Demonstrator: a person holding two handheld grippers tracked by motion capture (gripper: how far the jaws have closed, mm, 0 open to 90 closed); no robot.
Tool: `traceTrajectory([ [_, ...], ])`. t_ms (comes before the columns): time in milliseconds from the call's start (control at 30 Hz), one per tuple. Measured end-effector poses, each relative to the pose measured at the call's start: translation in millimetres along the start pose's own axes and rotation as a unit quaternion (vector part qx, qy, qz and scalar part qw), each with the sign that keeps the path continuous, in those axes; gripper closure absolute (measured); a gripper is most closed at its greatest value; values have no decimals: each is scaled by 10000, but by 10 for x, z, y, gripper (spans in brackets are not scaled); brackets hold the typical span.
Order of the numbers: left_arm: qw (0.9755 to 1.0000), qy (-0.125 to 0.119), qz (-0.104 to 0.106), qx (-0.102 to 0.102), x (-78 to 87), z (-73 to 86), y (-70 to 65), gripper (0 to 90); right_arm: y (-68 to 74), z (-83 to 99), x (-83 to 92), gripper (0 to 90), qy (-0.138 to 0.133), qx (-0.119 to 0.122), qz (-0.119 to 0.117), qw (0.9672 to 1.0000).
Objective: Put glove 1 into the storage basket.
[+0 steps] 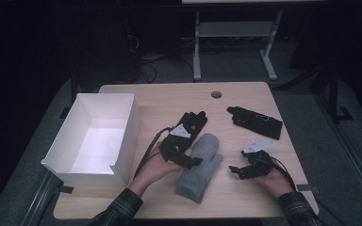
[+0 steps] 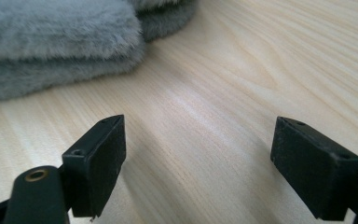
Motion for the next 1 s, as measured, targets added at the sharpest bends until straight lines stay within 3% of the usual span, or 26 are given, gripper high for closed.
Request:
traceTrajectory([
  [200,9997,229,115,30,-182,75,1,125,2,1,-16,171,-28,51,38,10000],
  [333,9993,270,182,207,-292,161,2,125,-2,0,-21,167,-47,71,46,10000],
  [467,9984,294,378,307,-332,227,34,124,-3,4,-20,167,-59,75,36,9999],
  [633,9983,364,300,328,-344,253,34,123,-4,5,-20,167,-64,78,34,9999],
  [833,9978,413,385,344,-370,262,23,132,-5,5,-21,167,-74,85,31,9999],
  [900,9973,392,515,340,-361,253,0,198,-4,6,-22,167,-93,76,23,9999],
  [1000,9957,370,741,403,-357,243,-40,370,-5,5,-23,167,-104,86,15,9999],
])
Point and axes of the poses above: each handheld gripper's, and its own axes: x roughly backward along the jaws, z roughly out of its underside, y roughly to its left, the point moved 6 cm from there along -x, roughly forward along the jaws, and after that the axes turned 15 degrees about -x, right-handed, at the moved point
